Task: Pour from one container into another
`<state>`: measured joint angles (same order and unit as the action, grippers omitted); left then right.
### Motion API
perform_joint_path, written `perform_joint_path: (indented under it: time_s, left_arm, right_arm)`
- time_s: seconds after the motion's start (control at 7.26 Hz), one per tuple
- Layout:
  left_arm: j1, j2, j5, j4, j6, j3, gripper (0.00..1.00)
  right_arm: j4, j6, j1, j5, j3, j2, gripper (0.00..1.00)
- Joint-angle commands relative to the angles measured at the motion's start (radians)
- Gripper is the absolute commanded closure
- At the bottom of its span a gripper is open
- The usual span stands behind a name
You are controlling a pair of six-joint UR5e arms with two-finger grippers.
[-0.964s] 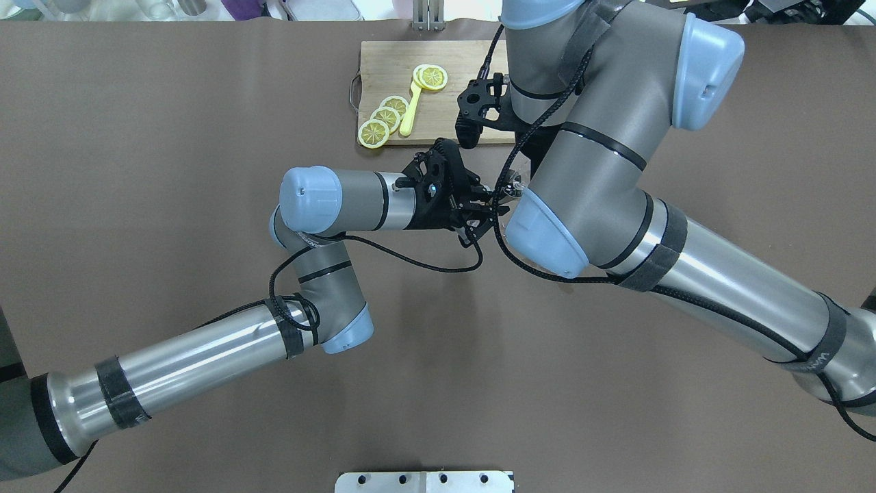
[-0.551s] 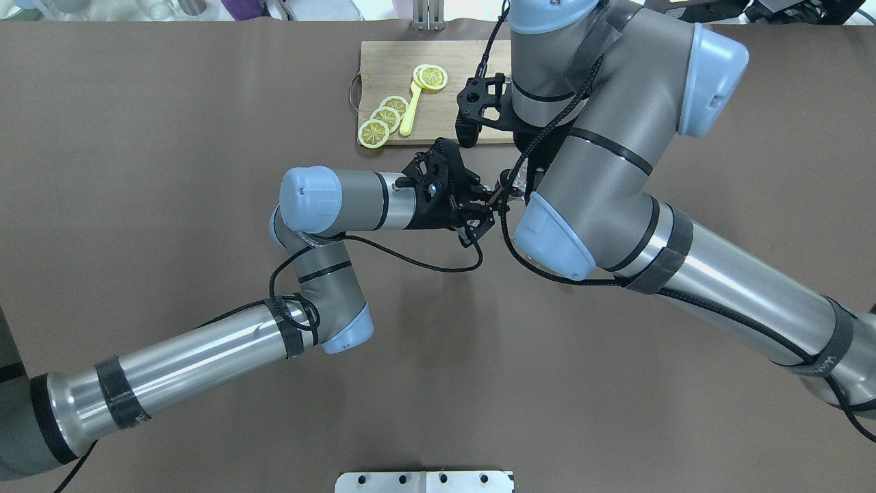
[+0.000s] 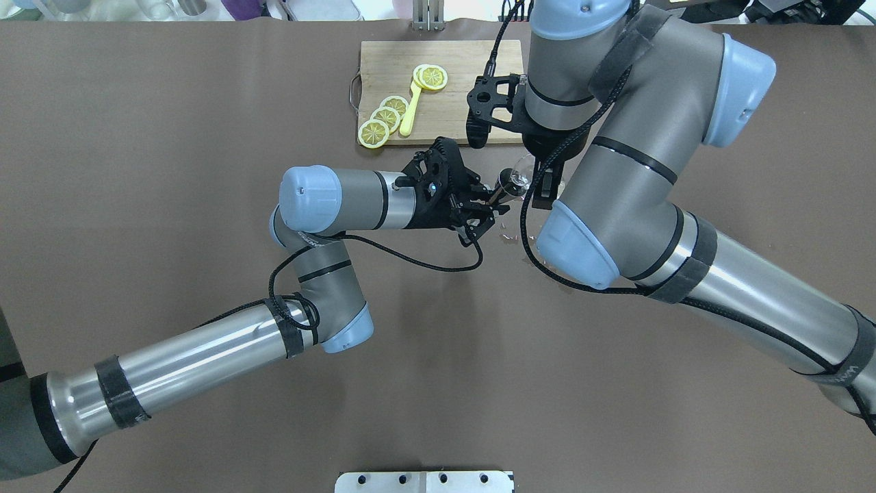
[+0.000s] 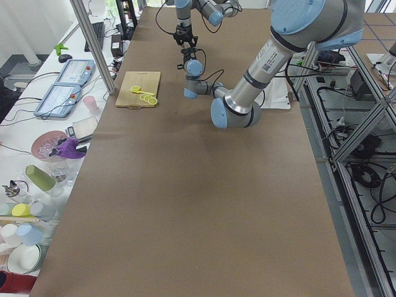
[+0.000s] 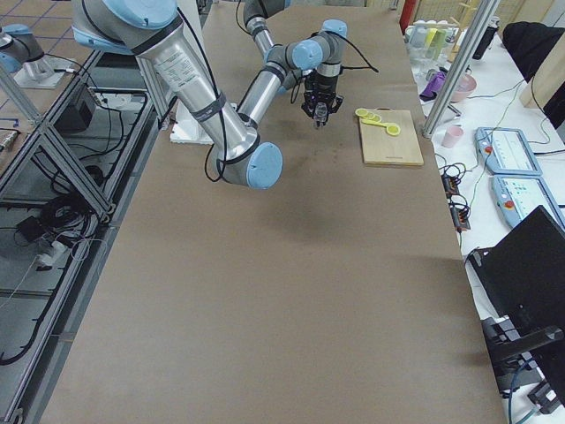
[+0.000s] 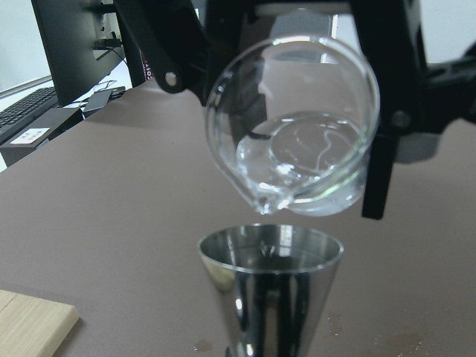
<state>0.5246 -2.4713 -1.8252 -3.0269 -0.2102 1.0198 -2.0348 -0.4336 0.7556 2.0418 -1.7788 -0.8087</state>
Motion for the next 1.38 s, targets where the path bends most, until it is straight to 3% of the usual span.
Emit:
perform_joint_path:
  time_s: [0.0, 0.28, 0.55, 0.83, 0.96, 1.24]
  left_arm:
    - [0.000, 0.000, 0.000, -0.001, 0.000, 0.000, 1.00]
    - [-0.001, 0.000, 0.000, 0.000, 0.000, 0.000, 1.00]
    - [0.000, 0.006, 0.003, -0.001, 0.000, 0.009, 1.00]
    - [0.003, 0.015, 0.003, -0.001, 0.000, 0.022, 1.00]
    - [0.006, 0.035, 0.003, -0.003, 0.000, 0.043, 1.00]
    - [0.023, 0.104, 0.006, -0.006, -0.002, 0.107, 1.00]
  right_arm:
    - [0.057, 0.010, 0.014, 0.001, -0.075, -0.081, 1.00]
    - [0.105, 0.044, 0.057, 0.009, -0.183, -0.191, 1.00]
    - [0.280, 0.084, 0.105, 0.026, -0.235, -0.352, 1.00]
    - [0.544, 0.241, 0.162, 0.092, -0.235, -0.527, 1.00]
    - [0.697, 0.424, 0.171, 0.092, -0.235, -0.614, 1.00]
    - [0.992, 0.518, 0.174, 0.078, -0.217, -0.798, 1.00]
